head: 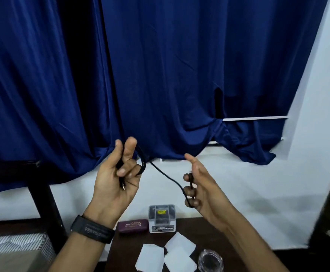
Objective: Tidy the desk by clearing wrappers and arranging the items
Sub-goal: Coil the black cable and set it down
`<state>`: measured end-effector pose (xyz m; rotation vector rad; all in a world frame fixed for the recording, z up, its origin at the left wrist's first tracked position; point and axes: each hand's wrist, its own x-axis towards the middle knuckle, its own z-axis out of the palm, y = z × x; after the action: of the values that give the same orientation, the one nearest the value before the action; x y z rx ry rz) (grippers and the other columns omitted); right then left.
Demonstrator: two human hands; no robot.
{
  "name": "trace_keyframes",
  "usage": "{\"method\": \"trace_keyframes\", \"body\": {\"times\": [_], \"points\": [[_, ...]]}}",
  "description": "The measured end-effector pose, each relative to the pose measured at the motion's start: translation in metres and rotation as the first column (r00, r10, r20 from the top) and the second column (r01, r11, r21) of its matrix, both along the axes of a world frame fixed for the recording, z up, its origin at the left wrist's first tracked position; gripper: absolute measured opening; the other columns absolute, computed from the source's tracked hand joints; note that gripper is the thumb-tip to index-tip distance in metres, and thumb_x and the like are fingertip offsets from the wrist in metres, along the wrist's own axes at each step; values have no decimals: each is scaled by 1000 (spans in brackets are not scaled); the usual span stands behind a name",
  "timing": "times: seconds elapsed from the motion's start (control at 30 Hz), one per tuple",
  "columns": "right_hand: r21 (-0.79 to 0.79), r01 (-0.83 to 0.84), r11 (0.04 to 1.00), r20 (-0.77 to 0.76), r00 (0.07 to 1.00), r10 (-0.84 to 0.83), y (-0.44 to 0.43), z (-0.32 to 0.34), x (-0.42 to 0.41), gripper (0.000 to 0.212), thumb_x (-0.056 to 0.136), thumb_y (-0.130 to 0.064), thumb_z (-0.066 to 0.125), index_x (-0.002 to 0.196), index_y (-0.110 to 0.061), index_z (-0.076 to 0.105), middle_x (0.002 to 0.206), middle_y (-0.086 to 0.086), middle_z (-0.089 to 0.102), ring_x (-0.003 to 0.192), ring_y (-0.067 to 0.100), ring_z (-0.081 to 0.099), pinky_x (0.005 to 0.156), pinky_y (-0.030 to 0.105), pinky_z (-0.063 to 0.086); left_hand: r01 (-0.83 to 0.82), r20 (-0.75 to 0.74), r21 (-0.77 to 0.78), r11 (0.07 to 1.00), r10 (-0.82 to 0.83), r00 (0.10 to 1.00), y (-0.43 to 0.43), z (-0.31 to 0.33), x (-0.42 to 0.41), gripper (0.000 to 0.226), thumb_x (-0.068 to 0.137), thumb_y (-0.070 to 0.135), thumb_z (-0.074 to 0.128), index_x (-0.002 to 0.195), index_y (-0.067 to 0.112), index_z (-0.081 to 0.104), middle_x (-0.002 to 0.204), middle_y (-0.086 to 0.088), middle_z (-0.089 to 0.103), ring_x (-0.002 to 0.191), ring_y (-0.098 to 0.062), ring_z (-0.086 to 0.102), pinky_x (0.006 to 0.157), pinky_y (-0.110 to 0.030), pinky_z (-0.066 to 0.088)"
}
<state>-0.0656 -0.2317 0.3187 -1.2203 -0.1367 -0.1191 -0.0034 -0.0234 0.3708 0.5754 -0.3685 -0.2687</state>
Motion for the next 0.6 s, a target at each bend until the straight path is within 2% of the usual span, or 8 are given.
{"method": "trace_keyframes", "body": {"times": [0.17,0.27,0.33,0.4,0.43,0.47,0.53,0.6], "points": [[-674,116,729,127,991,-40,9,-16,-3,44,77,-74,69,111,-46,75,116,-10,41,68,-3,50,68,11,47,-50,10,40,998,49,999,-7,-9,0,10,96,32,57,98,23,52,125,1,79,40,-2,48,42,-11,41],[-759,181,625,191,980,-51,14,-23,-2,26,99,-56,54,98,-42,76,132,-26,37,92,-7,57,86,11,44,-59,12,40,997,59,998,-9,-8,-1,13,97,33,57,97,22,63,116,2,81,41,-2,49,44,-13,43],[-820,229,525,250,968,-31,13,-29,-1,33,106,-52,42,99,-41,72,155,-36,22,138,-8,35,102,15,34,-79,7,67,995,79,997,-8,-5,0,31,100,34,56,96,17,82,92,5,82,43,-3,52,44,-13,43],[-865,306,398,325,945,-19,16,-31,-1,37,106,-55,35,100,-40,68,162,-40,16,155,-7,4,114,16,21,-98,9,96,991,97,995,-7,-1,-1,42,104,36,53,94,14,87,68,8,71,46,-2,54,46,-13,44],[-864,329,380,350,937,-16,19,-30,-3,36,107,-54,34,103,-40,66,157,-39,32,155,-6,11,117,20,22,-102,17,95,990,101,995,-8,-1,-2,45,105,37,50,93,14,87,66,9,69,50,-2,58,48,-13,46],[-846,318,427,343,939,-19,22,-28,-4,32,107,-53,36,107,-39,64,140,-36,55,148,-3,36,115,24,33,-106,32,90,990,103,994,-8,1,-3,48,106,37,47,92,14,87,72,9,74,56,-2,65,51,-13,50],[-722,223,655,250,967,-53,28,-23,-9,20,103,-52,45,113,-42,59,89,-17,76,86,7,74,81,29,57,-121,77,77,990,115,990,-8,4,-4,51,109,36,42,97,14,86,100,3,83,81,-5,78,63,-16,59],[-705,209,678,247,968,-41,31,-24,-14,21,102,-55,48,118,-44,55,65,-9,63,49,7,61,54,25,49,-115,126,36,993,109,986,-5,5,-1,50,111,33,36,116,11,81,127,0,78,112,-10,76,84,-20,62]]}}
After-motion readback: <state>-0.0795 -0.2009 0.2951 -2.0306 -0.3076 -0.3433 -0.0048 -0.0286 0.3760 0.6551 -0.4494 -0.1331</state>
